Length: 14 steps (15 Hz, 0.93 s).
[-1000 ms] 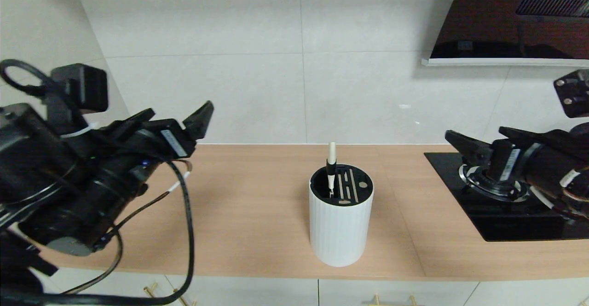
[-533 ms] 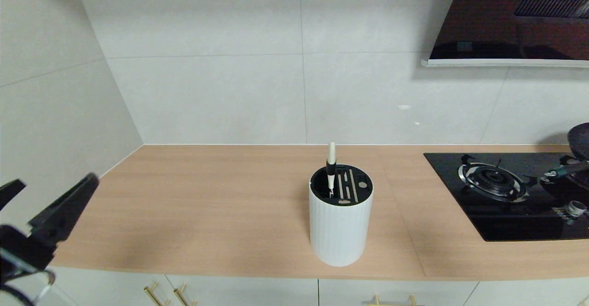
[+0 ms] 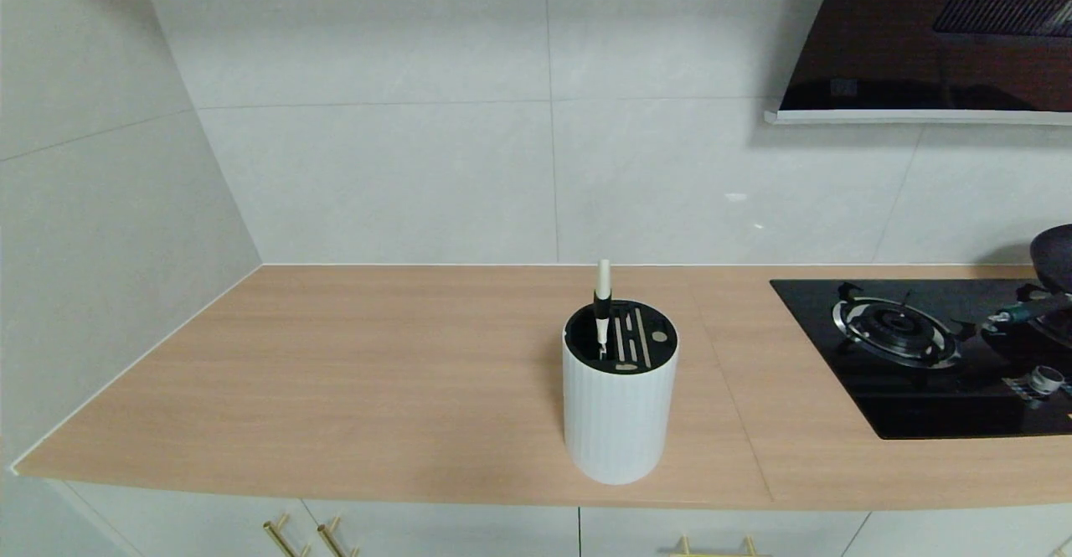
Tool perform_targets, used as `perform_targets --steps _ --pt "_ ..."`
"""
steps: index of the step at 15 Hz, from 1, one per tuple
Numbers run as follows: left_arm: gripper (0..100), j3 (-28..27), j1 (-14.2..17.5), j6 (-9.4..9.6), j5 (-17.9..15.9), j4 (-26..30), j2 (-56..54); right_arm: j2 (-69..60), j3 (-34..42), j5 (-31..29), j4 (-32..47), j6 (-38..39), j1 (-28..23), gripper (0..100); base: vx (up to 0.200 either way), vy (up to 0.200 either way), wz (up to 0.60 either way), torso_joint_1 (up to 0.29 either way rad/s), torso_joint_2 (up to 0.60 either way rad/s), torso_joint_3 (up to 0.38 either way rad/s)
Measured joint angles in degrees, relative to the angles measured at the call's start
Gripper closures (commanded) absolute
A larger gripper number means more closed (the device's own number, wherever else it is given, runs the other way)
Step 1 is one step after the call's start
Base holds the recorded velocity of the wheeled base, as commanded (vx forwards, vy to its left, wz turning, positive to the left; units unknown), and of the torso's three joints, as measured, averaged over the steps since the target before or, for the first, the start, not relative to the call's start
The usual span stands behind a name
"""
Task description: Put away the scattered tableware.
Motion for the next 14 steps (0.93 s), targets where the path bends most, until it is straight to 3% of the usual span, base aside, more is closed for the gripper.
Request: perform_targets --steps 1,4,8,9,11,12,13,14 --pt "0 -0.1 1.6 0.04 -0.1 0.2 -1.4 -1.8 1.3 1.0 0.3 -0.2 -2.0 0 0.0 0.0 0.0 0.0 0.0 0.0" --pt "0 3.6 6.6 3.16 -1.2 0.5 -5.5 -5.9 7.6 2.5 -1.2 0.1 -4.8 0 0.0 0.0 0.0 0.0 0.0 0.0" --pt "0 13.3 7.4 4.47 -3.0 -0.8 -8.3 -7.1 17.8 6.1 -5.4 1.3 -5.3 0 0.0 0.0 0.0 0.0 0.0 0.0" --pt "0 15.2 7.4 4.47 -4.6 -2.1 -8.6 -7.2 18.6 8.4 -4.8 2.1 -5.3 0 0.0 0.0 0.0 0.0 0.0 0.0" --pt "0 17.6 7.4 4.33 -11.1 -4.4 -8.9 -7.3 19.1 15.7 -4.0 2.7 -5.3 0 0.0 0.0 0.0 0.0 0.0 0.0" --pt "0 18.1 7.4 4.3 -11.6 -4.4 -8.9 -7.4 19.2 16.3 -3.9 2.7 -5.3 0 0.0 0.0 0.0 0.0 0.0 0.0" --pt "0 18.3 7.4 4.85 -14.0 -3.8 -9.0 -7.4 19.3 18.0 -2.8 2.7 -5.3 0 0.0 0.0 0.0 0.0 0.0 0.0" --pt "0 18.4 7.4 7.06 -16.9 -2.8 -9.0 -7.4 19.3 18.6 -2.2 2.8 -5.2 0 0.0 0.0 0.0 0.0 0.0 0.0"
